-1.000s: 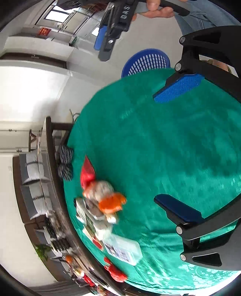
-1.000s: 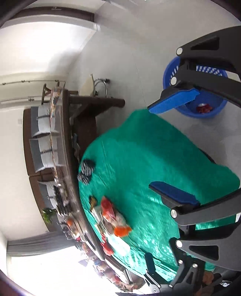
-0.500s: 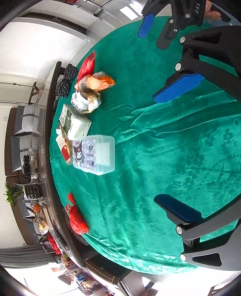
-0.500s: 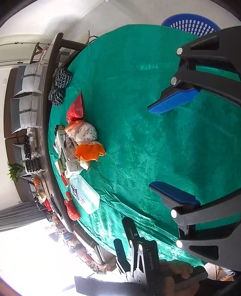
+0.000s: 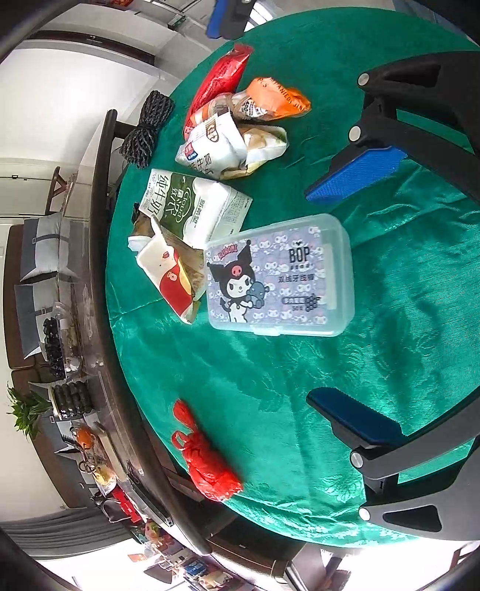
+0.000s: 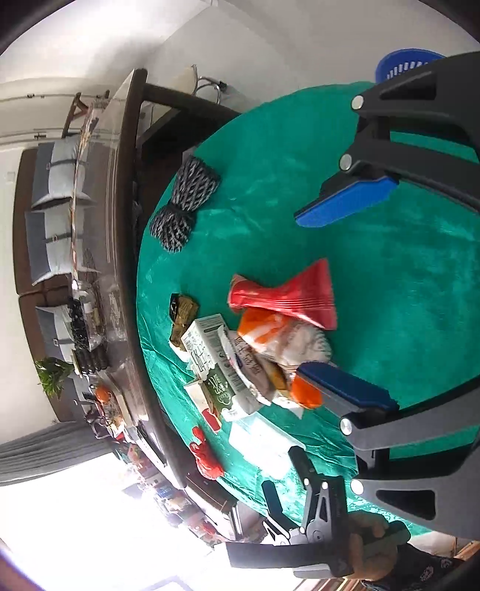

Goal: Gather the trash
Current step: 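Grasp the clear Kuromi box with the left tool while the right tool grasps the red wrapper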

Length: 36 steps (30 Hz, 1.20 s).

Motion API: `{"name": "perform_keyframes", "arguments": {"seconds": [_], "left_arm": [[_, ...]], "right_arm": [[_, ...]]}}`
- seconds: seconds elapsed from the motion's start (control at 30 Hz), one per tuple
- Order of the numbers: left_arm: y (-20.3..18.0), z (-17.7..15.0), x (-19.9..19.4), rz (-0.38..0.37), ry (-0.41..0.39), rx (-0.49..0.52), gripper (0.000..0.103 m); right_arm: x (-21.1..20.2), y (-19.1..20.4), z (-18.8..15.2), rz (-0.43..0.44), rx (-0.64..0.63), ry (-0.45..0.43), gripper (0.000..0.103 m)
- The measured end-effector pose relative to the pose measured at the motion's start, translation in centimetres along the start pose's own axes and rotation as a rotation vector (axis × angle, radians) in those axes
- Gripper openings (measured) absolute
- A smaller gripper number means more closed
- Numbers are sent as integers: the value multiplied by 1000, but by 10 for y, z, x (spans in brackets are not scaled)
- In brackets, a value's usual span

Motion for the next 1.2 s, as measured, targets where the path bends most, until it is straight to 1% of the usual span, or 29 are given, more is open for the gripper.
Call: {"name": "perform_keyframes", "arguments": {"seconds": [0.07, 0.1, 0.2, 0.23, 0.27, 0.3, 0.33, 0.37, 0.4, 0.47, 0.5, 0.53, 0.67, 0.77, 0.93, 1.07, 1.13, 1.17, 1.2], "left_arm": [[3, 6, 9, 14, 18, 4, 98], [5, 9, 13, 10, 26, 0, 98], [10, 15, 22, -1, 49, -7, 98], [11, 18, 25, -5, 55, -8, 98], [11, 19, 26, -10, 61, -8, 98], [11, 21, 28, -20, 69, -9, 98], [11, 23, 30, -30, 75, -11, 95], [10, 23, 31, -42, 82, -12, 88], [9, 24, 32, -59, 94, -15, 84], [6, 22, 35, -100, 113, -22, 67], [4, 22, 34, -94, 108, -16, 63], [2, 21, 33, -86, 106, -8, 60], [1, 13, 21, -98, 92, -32, 60], [0, 0, -1, -116, 63, -47, 60], [-11, -38, -38, -145, 37, -56, 60], [-25, -71, -58, -144, 16, -49, 60], [-30, -82, -63, -131, 4, -47, 61], [-31, -86, -65, -123, -2, -46, 61], [-31, -89, -65, -115, -5, -47, 61]], "right_arm": [[22, 1, 16, 34, -33, 85, 64], [29, 2, 19, 38, -44, 113, 58], [50, 0, 25, 25, -53, 197, 52], [53, -2, 25, 45, -36, 210, 51], [55, -4, 27, 77, -12, 228, 45], [55, -4, 26, 102, 1, 240, 34], [53, -5, 27, 117, 10, 249, 27], [52, -7, 26, 107, 13, 261, 16], [51, -8, 25, 91, 1, 273, 13], [49, -10, 18, 82, -13, 286, 10], [47, -12, 15, 78, -13, 282, 9], [44, -14, 13, 78, -7, 269, 9], [15, -21, 1, 84, 37, 185, 8], [-13, -19, -18, 97, 55, 128, 8], [-44, 1, -69, 99, 39, 72, 8], [-51, 21, -109, 45, 8, 19, 9], [-47, 24, -118, 16, 11, 10, 15], [-44, 24, -123, -9, 6, 8, 37], [-41, 25, -126, -31, -2, 4, 52]]}}
Point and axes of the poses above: each gripper's, at about its wrist camera, not at the fingertips, and x roughly the way its jaws point, y to its left, z to its top, the point moved 3 cm from there along x, roughly the way its jaws point, and after that the axes turned 4 degrees about -z, right-handed, at the moved point
